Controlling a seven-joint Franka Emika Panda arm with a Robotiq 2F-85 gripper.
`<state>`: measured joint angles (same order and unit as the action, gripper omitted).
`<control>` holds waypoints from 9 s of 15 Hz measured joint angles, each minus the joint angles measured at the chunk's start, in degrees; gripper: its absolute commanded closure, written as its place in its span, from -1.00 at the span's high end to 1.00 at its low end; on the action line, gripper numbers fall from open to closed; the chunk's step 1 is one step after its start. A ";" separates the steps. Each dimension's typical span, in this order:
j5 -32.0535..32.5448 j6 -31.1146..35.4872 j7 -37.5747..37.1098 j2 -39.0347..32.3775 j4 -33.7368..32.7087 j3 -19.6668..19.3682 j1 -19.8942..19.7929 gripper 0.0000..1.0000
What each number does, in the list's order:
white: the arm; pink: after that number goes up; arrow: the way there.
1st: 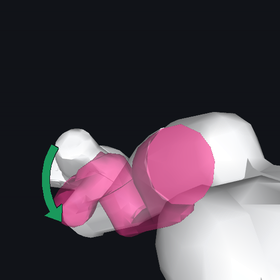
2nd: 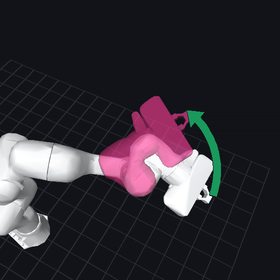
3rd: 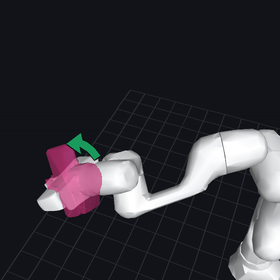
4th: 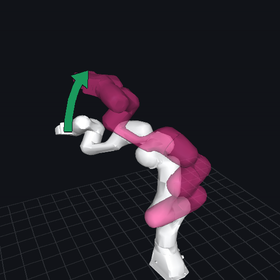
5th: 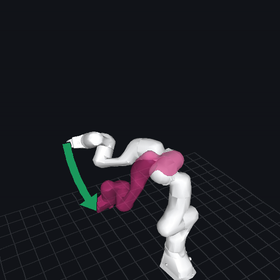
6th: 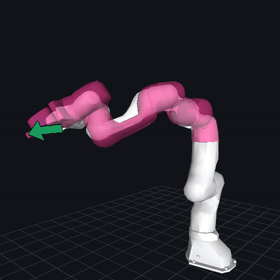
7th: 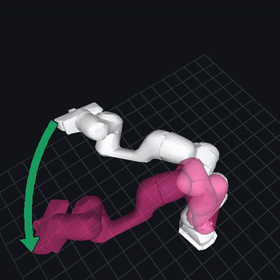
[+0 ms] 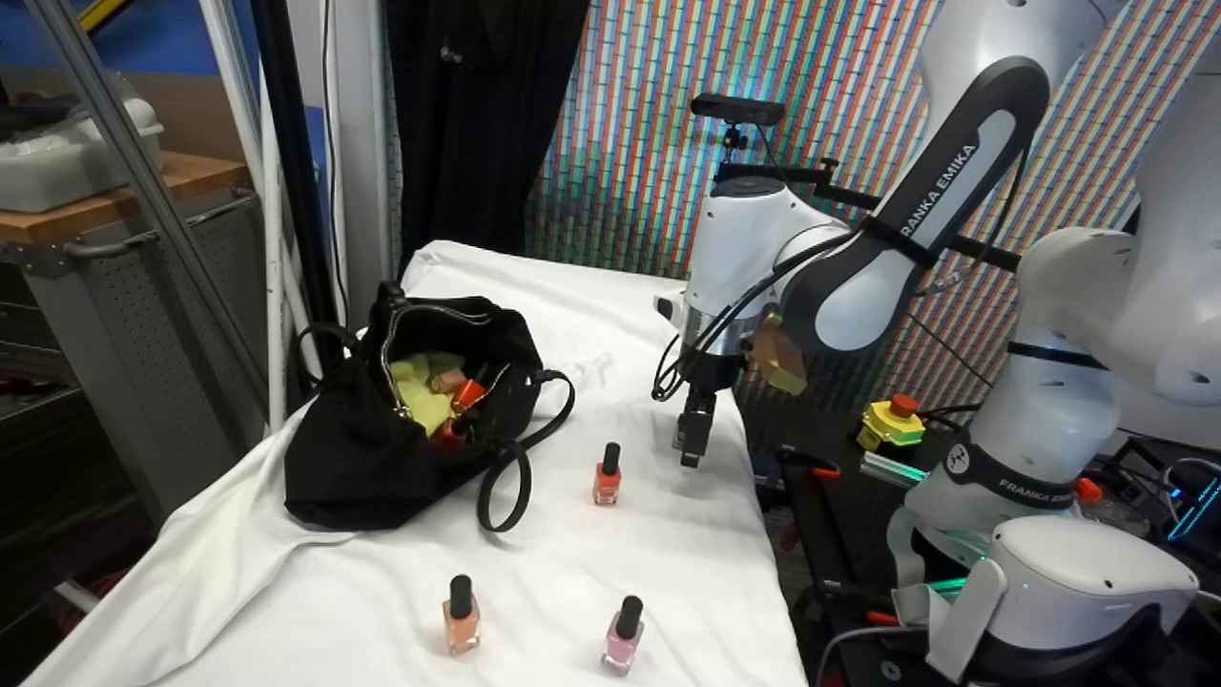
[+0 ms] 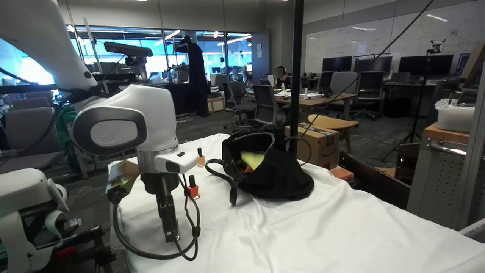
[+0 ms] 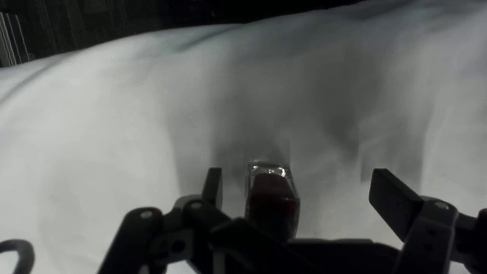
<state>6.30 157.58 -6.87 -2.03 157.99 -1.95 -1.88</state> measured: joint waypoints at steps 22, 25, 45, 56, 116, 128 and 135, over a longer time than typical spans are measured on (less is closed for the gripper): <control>12.55 0.66 -11.40 -0.25 -0.13 -1.78 0.15 -0.67; 13.06 -0.64 -11.92 -0.05 -0.27 -1.72 0.35 -0.67; 12.30 -14.87 -11.02 1.08 -26.40 5.48 2.77 -0.67; 12.30 -17.83 -5.88 -20.89 -51.45 4.38 7.26 -0.67; -3.07 -14.22 1.48 -3.96 -19.47 8.68 8.66 1.00; 4.58 -12.72 -2.21 -5.84 -19.62 6.90 8.61 1.00; 6.53 -4.18 -0.53 -11.19 -19.60 5.11 8.59 1.00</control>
<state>12.84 153.40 -7.41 -13.22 138.39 3.16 6.71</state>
